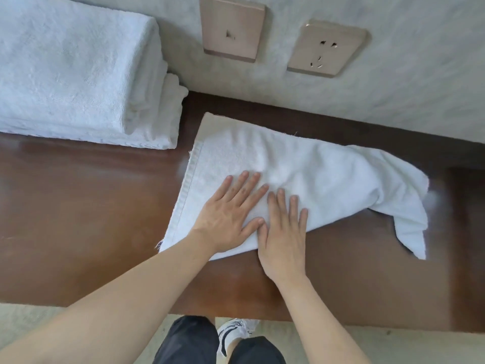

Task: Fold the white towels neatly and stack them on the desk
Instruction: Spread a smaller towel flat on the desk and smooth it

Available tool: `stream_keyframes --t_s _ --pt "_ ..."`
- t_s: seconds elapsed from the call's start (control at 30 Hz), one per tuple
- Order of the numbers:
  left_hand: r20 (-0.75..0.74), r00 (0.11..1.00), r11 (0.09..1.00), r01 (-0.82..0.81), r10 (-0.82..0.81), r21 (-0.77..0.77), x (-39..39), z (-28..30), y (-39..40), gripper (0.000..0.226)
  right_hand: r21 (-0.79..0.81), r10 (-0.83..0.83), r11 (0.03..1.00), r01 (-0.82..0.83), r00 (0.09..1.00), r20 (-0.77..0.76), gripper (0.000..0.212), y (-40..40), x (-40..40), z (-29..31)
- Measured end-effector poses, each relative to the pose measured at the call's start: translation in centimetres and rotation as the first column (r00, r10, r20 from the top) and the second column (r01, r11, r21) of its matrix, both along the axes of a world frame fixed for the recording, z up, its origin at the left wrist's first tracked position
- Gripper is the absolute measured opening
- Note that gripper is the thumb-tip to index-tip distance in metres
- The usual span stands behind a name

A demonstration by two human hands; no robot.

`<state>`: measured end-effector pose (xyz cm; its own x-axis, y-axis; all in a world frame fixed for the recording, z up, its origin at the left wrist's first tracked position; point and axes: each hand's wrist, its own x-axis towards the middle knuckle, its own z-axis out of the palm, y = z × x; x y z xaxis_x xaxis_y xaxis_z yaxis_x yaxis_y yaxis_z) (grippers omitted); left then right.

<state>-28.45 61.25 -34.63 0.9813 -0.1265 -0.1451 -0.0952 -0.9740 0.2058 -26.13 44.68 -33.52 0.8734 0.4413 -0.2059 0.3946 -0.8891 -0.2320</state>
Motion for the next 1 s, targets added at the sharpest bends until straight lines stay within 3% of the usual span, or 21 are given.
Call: stream_keyframes --t_s 0.13,0.27,0.37,0.43,0.5,0.53,0.6,0.7,0.87,1.0 --pt "-0.024 0.999 0.999 -0.035 0.035 0.024 -0.3 -0.5 -0.5 0.069 -0.074 0.051 0.996 -0.046 0.997 0.066 0.062 -0.6 0.0 -1.4" --pt "-0.029 0.998 0.999 -0.049 0.048 -0.013 -0.2 -0.2 -0.2 0.066 -0.025 0.054 0.998 -0.052 0.996 0.077 0.061 -0.6 0.0 -1.3" --pt "-0.035 0.993 0.994 -0.11 0.11 -0.003 -0.2 0.0 -0.4 0.065 0.118 0.023 0.993 -0.031 0.997 0.072 0.057 -1.7 -0.3 -1.2" --pt "-0.042 0.992 0.993 -0.118 0.118 0.002 -0.3 0.1 -0.5 0.064 0.253 -0.159 0.96 0.123 0.979 0.128 0.049 -2.4 -1.2 -0.7" --pt "-0.055 0.991 0.993 -0.119 0.119 0.006 -0.2 0.2 -0.5 0.063 0.376 -0.481 0.835 0.402 0.865 0.143 0.036 -2.7 -2.0 0.2" --pt "-0.058 0.99 0.992 -0.126 0.126 0.008 -0.1 0.2 -0.5 0.063 0.443 -0.629 0.711 0.546 0.776 0.053 0.034 -2.6 -2.1 0.9" --pt "-0.061 0.99 0.992 -0.129 0.129 0.005 -0.1 0.4 -0.5 0.064 0.468 -0.763 0.454 0.758 0.602 -0.236 0.036 -2.2 -1.6 2.0" --pt "-0.056 0.991 0.993 -0.122 0.121 0.002 0.0 0.4 -0.5 0.064 0.441 -0.732 0.267 0.857 0.478 -0.486 0.04 -1.4 -0.3 3.3" --pt "-0.043 0.994 0.995 -0.099 0.098 -0.031 -0.1 0.6 -0.3 0.067 0.424 -0.578 -0.049 0.904 0.321 -0.751 0.034 1.0 0.2 3.7" --pt "-0.032 0.995 0.993 -0.101 0.1 -0.06 -0.1 0.6 -0.2 0.068 0.312 -0.371 -0.186 0.932 0.228 -0.9 0.027 2.2 -0.5 3.3"
